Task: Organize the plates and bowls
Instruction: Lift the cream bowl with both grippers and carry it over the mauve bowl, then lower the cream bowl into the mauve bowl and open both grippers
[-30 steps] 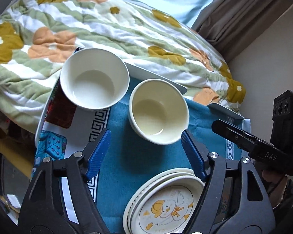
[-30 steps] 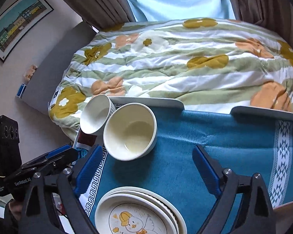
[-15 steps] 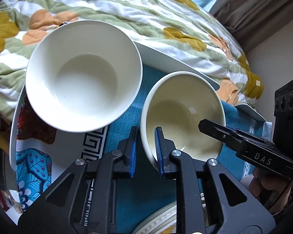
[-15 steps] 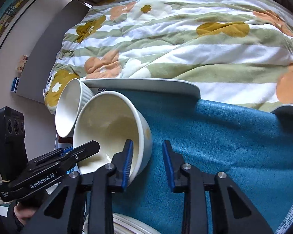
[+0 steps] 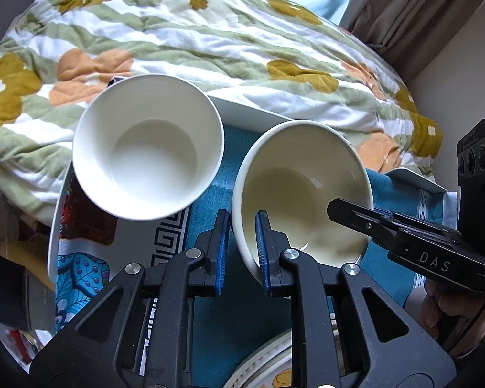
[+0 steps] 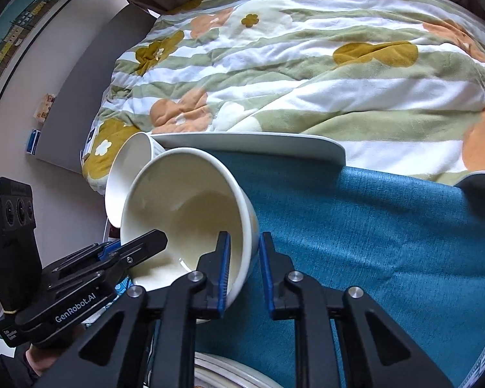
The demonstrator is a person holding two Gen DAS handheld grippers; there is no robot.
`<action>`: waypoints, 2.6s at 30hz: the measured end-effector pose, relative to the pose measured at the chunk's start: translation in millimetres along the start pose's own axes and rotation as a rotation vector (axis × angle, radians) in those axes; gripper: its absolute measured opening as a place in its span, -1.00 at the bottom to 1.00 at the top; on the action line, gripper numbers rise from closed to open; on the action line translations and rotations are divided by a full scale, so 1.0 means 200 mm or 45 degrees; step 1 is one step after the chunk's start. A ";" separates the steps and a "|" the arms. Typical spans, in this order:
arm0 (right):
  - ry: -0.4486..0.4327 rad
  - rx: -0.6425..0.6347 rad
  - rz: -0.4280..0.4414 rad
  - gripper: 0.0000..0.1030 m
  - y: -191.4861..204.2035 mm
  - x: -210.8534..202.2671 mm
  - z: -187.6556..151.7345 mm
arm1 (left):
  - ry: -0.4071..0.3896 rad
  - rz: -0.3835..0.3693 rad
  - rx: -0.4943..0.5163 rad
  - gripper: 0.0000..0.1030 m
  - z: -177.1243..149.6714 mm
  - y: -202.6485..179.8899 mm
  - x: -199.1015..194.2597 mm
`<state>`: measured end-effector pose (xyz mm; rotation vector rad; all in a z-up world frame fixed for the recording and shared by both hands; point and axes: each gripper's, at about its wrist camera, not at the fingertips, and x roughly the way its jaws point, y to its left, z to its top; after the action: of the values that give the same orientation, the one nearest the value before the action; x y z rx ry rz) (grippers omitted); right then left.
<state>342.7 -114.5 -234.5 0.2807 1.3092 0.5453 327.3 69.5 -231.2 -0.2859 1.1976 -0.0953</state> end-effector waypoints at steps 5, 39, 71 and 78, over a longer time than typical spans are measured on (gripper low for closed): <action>-0.072 0.007 0.020 -0.68 0.06 -0.14 -0.05 | -0.050 -0.014 0.044 -0.72 -0.03 -0.06 -0.16; -0.252 0.155 -0.166 -0.68 -0.72 -1.33 -1.06 | 0.034 -0.165 0.348 -0.72 -0.97 -1.52 -0.30; -0.087 0.477 -0.281 -0.68 -1.05 -1.03 -1.19 | 0.283 0.054 0.719 -0.72 -0.99 -1.73 0.27; -0.066 0.470 -0.268 -0.68 -1.05 -1.03 -1.21 | 0.295 0.061 0.724 -0.72 -0.99 -1.73 0.27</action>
<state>123.5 -425.9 -225.6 0.4514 1.3662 0.1145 190.1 -308.0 -253.9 0.2594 1.3513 -0.4275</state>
